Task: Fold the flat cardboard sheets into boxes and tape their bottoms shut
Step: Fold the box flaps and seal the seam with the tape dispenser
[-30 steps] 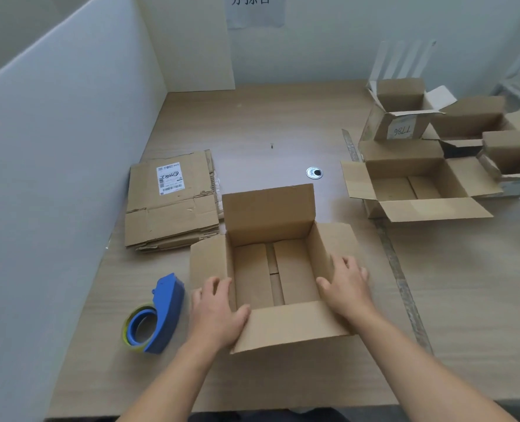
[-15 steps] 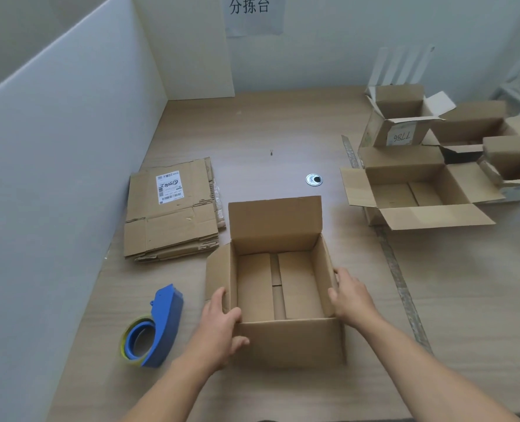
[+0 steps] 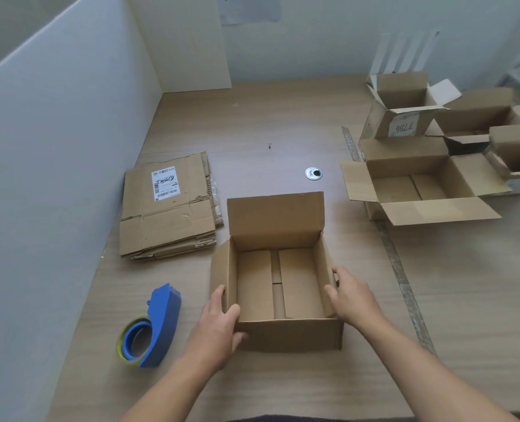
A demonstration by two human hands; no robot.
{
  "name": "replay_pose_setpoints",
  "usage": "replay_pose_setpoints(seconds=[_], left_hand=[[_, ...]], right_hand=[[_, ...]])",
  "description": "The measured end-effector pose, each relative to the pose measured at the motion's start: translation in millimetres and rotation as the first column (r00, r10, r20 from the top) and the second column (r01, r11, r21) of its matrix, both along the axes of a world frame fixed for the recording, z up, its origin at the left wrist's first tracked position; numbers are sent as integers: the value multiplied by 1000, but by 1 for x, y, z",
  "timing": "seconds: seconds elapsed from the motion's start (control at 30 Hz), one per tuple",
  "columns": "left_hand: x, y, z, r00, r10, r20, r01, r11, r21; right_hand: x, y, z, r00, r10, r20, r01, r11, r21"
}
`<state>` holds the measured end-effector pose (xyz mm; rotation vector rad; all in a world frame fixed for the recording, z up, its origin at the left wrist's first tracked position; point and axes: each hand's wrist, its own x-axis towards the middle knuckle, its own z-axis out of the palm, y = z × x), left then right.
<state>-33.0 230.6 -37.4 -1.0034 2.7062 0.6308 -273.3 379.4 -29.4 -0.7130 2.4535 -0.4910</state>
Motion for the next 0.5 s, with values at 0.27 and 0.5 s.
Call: replay_pose_setpoints(seconds=[0.27,0.5], left_hand=[[10,5,-6,1000,19,-12,-19,1000,18],[8,5,-3,998,60,11,-61,997,45]], right_hand=[[-20,-66,19,913,251,-321,-314,936,-160],[-50,-110,-3,899,344,-272,-341,938,58]])
